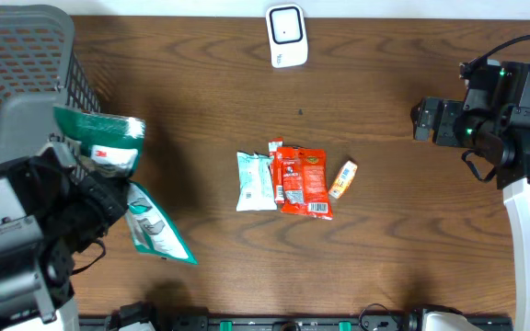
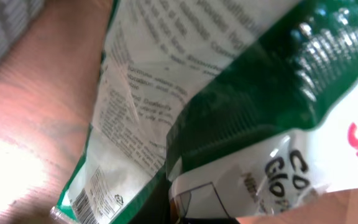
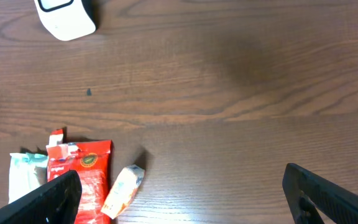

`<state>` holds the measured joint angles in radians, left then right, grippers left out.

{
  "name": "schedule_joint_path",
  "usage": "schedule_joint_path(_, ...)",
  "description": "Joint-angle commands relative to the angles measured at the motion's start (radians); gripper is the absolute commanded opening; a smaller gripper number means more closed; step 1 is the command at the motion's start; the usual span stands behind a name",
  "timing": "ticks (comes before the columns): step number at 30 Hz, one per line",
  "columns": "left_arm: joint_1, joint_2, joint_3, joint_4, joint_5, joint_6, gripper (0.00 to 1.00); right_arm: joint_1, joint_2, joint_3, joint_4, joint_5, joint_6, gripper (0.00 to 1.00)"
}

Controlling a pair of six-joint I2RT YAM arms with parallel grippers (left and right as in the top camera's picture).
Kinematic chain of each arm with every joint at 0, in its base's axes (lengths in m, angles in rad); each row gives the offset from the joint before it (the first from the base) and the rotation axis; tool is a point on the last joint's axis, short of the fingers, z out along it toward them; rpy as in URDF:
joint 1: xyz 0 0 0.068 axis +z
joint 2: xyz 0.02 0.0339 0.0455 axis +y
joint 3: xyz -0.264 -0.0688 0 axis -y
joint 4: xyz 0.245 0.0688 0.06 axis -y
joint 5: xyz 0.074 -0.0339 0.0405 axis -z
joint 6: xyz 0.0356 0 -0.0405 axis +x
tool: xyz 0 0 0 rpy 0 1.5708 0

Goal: Scan the item barcode
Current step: 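Grasp the green 3M gloves package and lift it out with left gripper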

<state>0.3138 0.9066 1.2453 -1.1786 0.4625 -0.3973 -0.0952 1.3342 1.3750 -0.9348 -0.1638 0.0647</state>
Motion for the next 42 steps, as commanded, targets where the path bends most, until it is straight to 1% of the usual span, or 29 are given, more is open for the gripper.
schedule_joint_path(1, -0.065, 0.024, -0.063, 0.067, 0.008, -0.031, 0.07, -0.004, -0.007, 0.015, -0.001, -0.002, 0.009, 0.99)
schedule_joint_path(4, -0.148, 0.071, -0.066, 0.080, -0.066, -0.061, 0.07, -0.004, -0.007, 0.015, -0.001, -0.002, 0.009, 0.99)
schedule_joint_path(7, -0.282, 0.142, -0.066, 0.109, -0.190, -0.109, 0.07, -0.004, -0.007, 0.015, -0.001, -0.002, 0.009, 0.99)
schedule_joint_path(9, -0.369, 0.198, -0.066, 0.132, -0.301, -0.150, 0.07, -0.004, -0.007, 0.015, -0.001, -0.002, 0.009, 0.99)
schedule_joint_path(11, -0.433, 0.259, -0.066, 0.166, -0.359, -0.179, 0.07, -0.004, -0.007, 0.015, -0.001, -0.002, 0.009, 0.99)
schedule_joint_path(16, -0.510, 0.444, -0.066, 0.278, -0.370, -0.215, 0.07, -0.004, -0.007, 0.015, -0.001, -0.002, 0.009, 0.99)
schedule_joint_path(21, -0.555, 0.649, -0.066, 0.331, -0.370, -0.229, 0.08, -0.004, -0.007, 0.015, -0.001, -0.002, 0.009, 0.99)
schedule_joint_path(27, -0.557, 0.793, -0.066, 0.394, -0.370, -0.229, 0.08, -0.004, -0.007, 0.015, -0.001, -0.002, 0.009, 0.99)
schedule_joint_path(30, -0.557, 0.834, -0.066, 0.419, -0.370, -0.229, 0.09, -0.004, -0.007, 0.015, -0.001, -0.002, 0.009, 0.99)
schedule_joint_path(32, -0.557, 0.852, -0.066, 0.433, -0.370, -0.229, 0.15, -0.004, -0.007, 0.015, -0.001, -0.002, 0.009, 0.99)
schedule_joint_path(33, -0.557, 0.860, -0.066, 0.433, -0.370, -0.229, 0.28, -0.004, -0.007, 0.015, -0.001, -0.002, 0.009, 0.99)
schedule_joint_path(34, -0.557, 0.865, -0.066, 0.433, -0.370, -0.229, 0.43, -0.004, -0.007, 0.015, -0.001, -0.002, 0.009, 0.99)
schedule_joint_path(35, -0.557, 0.866, -0.066, 0.433, -0.370, -0.229, 0.50, -0.004, -0.007, 0.015, -0.001, -0.002, 0.009, 0.99)
schedule_joint_path(36, -0.557, 0.864, -0.066, 0.433, -0.366, -0.225, 0.66, -0.004, -0.007, 0.015, -0.001, -0.002, 0.009, 0.99)
schedule_joint_path(37, -0.556, 0.861, -0.061, 0.433, -0.355, -0.224, 0.71, -0.004, -0.007, 0.015, -0.001, -0.002, 0.009, 0.99)
schedule_joint_path(38, -0.554, 0.857, -0.050, 0.432, -0.327, -0.199, 0.73, -0.004, -0.007, 0.015, -0.001, -0.002, 0.009, 0.99)
schedule_joint_path(40, -0.553, 0.842, -0.022, 0.425, -0.271, -0.144, 0.75, -0.004, -0.007, 0.015, -0.001, -0.002, 0.009, 0.99)
schedule_joint_path(42, -0.553, 0.813, 0.003, 0.410, -0.264, -0.134, 0.75, -0.004, -0.007, 0.015, -0.001, -0.002, 0.009, 0.99)
